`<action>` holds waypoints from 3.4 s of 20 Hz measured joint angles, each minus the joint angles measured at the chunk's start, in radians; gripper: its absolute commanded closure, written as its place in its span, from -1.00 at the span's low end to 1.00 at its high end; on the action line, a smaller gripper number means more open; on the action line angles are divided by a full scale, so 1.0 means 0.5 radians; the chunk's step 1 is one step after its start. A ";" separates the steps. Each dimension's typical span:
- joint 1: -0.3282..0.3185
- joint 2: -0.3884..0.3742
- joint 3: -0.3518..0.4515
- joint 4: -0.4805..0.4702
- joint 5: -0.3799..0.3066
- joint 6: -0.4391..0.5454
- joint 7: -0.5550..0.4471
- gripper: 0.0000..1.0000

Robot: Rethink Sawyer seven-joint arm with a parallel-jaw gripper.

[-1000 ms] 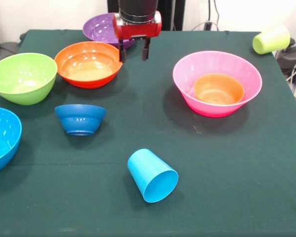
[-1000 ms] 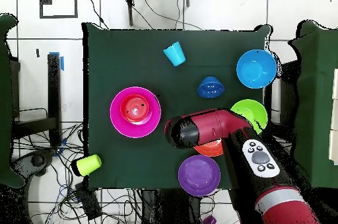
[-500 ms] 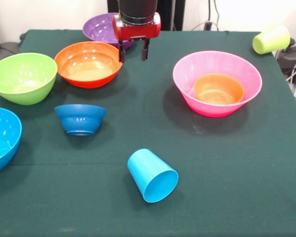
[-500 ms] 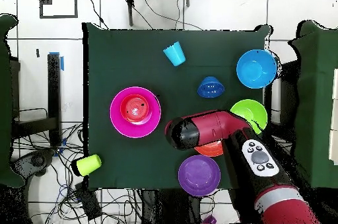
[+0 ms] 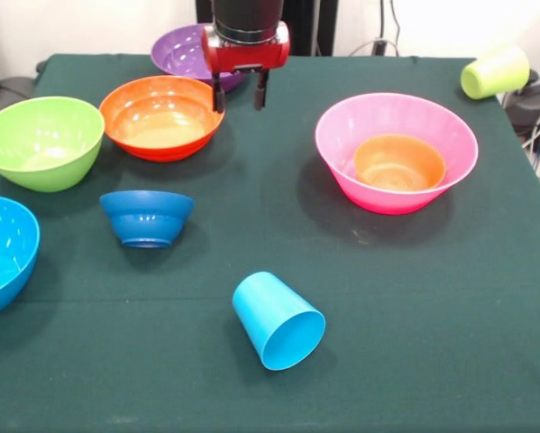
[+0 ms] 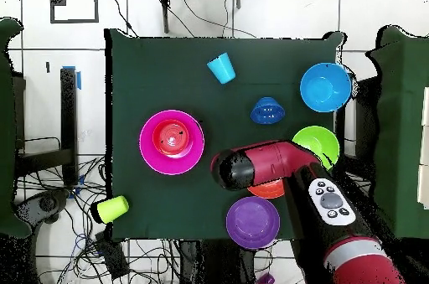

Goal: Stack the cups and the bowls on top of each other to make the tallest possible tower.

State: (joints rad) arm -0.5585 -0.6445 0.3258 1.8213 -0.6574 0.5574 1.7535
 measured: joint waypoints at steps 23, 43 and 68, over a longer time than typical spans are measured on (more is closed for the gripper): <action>0.007 0.168 -0.059 -0.058 -0.047 0.000 0.000 -1.00; 0.007 0.169 -0.074 -0.103 -0.047 0.000 0.000 -1.00; 0.007 0.183 -0.160 -0.117 -0.125 0.000 0.000 -1.00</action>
State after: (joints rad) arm -0.5551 -0.5529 0.2457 1.7630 -0.7201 0.5572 1.7535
